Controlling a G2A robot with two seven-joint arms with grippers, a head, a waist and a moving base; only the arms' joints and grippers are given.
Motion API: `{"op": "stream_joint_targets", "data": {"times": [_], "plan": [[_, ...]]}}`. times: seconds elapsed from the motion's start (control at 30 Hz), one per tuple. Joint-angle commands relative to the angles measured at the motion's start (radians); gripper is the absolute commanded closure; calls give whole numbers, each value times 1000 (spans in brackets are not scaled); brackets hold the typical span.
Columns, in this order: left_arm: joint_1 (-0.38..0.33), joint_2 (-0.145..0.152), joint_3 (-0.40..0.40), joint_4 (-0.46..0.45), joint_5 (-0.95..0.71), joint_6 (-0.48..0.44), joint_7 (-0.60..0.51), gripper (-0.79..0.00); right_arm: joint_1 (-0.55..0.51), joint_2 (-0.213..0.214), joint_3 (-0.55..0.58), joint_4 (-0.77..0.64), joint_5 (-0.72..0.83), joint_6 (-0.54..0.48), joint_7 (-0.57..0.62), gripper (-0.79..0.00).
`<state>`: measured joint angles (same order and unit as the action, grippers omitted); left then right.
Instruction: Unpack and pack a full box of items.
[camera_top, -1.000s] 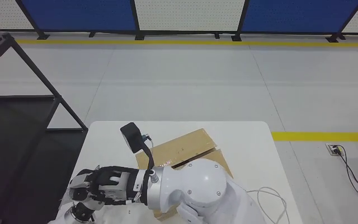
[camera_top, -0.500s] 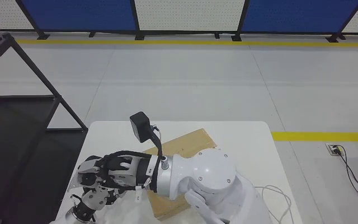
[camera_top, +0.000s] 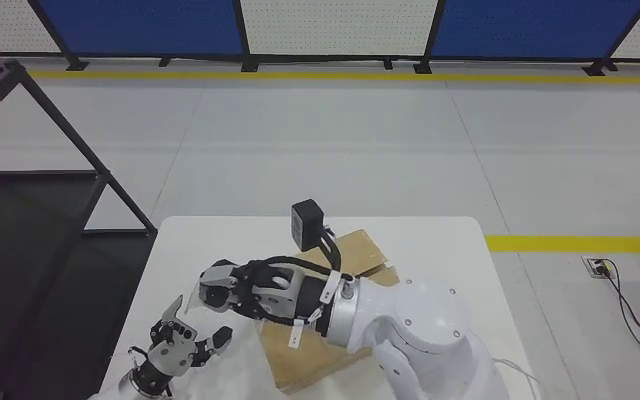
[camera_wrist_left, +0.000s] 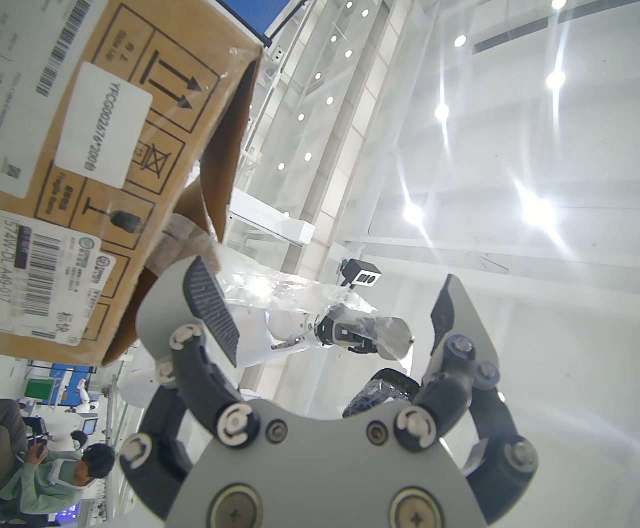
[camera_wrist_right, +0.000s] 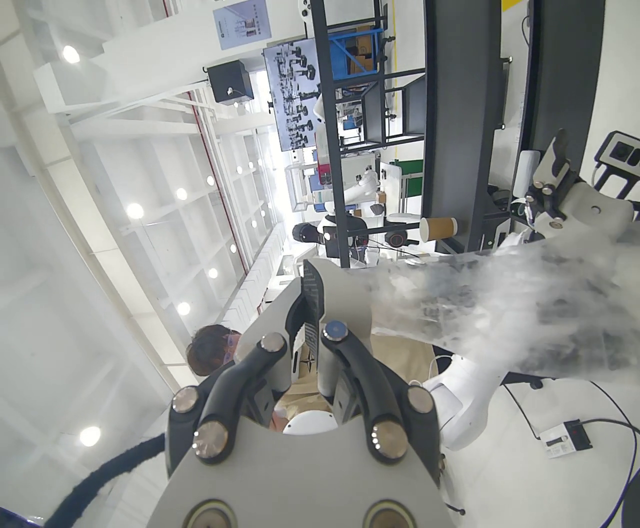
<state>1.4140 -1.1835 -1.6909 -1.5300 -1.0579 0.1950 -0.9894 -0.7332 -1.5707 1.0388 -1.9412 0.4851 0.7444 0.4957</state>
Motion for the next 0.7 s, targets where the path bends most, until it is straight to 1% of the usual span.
{"op": "stream_joint_targets", "data": {"times": [0.0,0.3,0.47,0.67], "plan": [[-2,1,3,0,0,1,0,-785,-12,4,13,-11,-3,-1,2,0],[-5,4,14,-12,7,1,-4,-785,-50,22,63,-44,-19,-10,-2,0],[8,4,10,-37,-9,-37,-22,-785,-73,31,90,-61,-26,-13,-8,0],[17,3,10,-57,-31,-69,-16,-785,-99,42,117,-88,-23,-20,0,0]]}}
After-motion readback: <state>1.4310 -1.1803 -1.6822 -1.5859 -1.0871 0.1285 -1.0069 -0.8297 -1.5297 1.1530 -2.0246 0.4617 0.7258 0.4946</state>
